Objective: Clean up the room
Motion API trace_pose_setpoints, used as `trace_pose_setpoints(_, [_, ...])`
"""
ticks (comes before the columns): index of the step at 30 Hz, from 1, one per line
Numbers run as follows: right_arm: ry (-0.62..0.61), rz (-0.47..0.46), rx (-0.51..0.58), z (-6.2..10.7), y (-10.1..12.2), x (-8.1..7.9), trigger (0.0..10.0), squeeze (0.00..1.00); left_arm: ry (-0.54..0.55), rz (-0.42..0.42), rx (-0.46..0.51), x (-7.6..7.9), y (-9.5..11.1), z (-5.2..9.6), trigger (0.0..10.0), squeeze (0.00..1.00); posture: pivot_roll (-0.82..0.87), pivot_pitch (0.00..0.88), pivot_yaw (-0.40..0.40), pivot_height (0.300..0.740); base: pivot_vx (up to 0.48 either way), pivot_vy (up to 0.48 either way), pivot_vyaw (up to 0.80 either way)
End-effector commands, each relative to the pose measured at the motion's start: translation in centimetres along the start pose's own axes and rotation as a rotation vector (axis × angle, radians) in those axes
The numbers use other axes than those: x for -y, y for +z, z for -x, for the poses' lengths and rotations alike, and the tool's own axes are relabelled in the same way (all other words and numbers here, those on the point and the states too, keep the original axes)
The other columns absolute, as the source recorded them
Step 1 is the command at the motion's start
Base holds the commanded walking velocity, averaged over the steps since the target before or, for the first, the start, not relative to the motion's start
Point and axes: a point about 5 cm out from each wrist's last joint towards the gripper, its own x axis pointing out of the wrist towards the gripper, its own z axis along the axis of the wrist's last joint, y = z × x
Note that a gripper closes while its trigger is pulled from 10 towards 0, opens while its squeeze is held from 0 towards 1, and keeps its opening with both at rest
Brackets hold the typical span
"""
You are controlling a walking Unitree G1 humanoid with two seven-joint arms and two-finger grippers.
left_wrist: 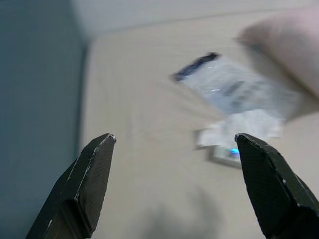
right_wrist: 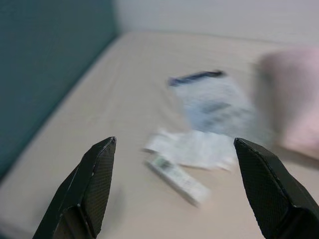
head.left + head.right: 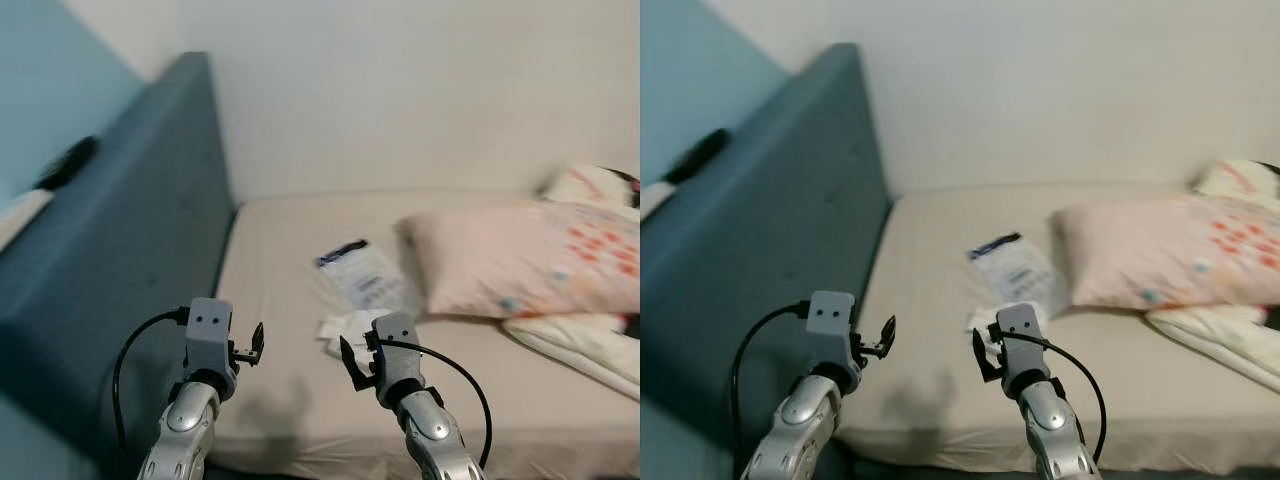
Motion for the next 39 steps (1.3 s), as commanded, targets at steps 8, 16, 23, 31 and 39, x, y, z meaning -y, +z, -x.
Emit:
trace_pose_setpoints(8, [-0.001, -0.002, -0.015, 0.17, -0.27, -0.07, 10.0, 0.00, 0.011, -0.019, -0.031, -0.09, -0.47, -0.22, 10.0, 0.00, 0.00, 0.082, 0.003, 0.740, 0.000, 0.000, 0.00])
trace_pose_setpoints(16, [-0.005, 0.000, -0.015, 0.15, -0.20, 0.06, 10.0, 0.00, 0.028, 0.021, -0.034, 0.07, -0.52, -0.41, 10.0, 0.00, 0.00, 0.082, 0.005, 0.740, 0.000, -0.240, 0.00])
trace_pose_setpoints(23, [-0.007, 0.002, -0.016, 0.13, -0.18, 0.17, 10.0, 0.00, 0.033, -0.008, -0.023, -0.05, -0.34, -0.47, 10.0, 0.00, 0.00, 0.082, 0.003, 0.740, 0.000, 0.000, 0.00])
trace_pose_setpoints(31, [-0.006, 0.004, -0.017, 0.11, -0.17, 0.15, 10.0, 0.00, 0.036, -0.002, -0.011, -0.15, -0.20, -0.56, 10.0, 0.00, 0.00, 0.081, 0.003, 0.740, 0.000, 0.000, 0.00])
trace_pose_setpoints(39, [-0.008, 0.010, -0.017, 0.09, -0.12, 0.26, 10.0, 0.00, 0.018, -0.035, -0.014, 0.00, -0.22, -0.70, 10.0, 0.00, -0.01, 0.081, 0.004, 0.740, 0.000, -0.120, 0.00])
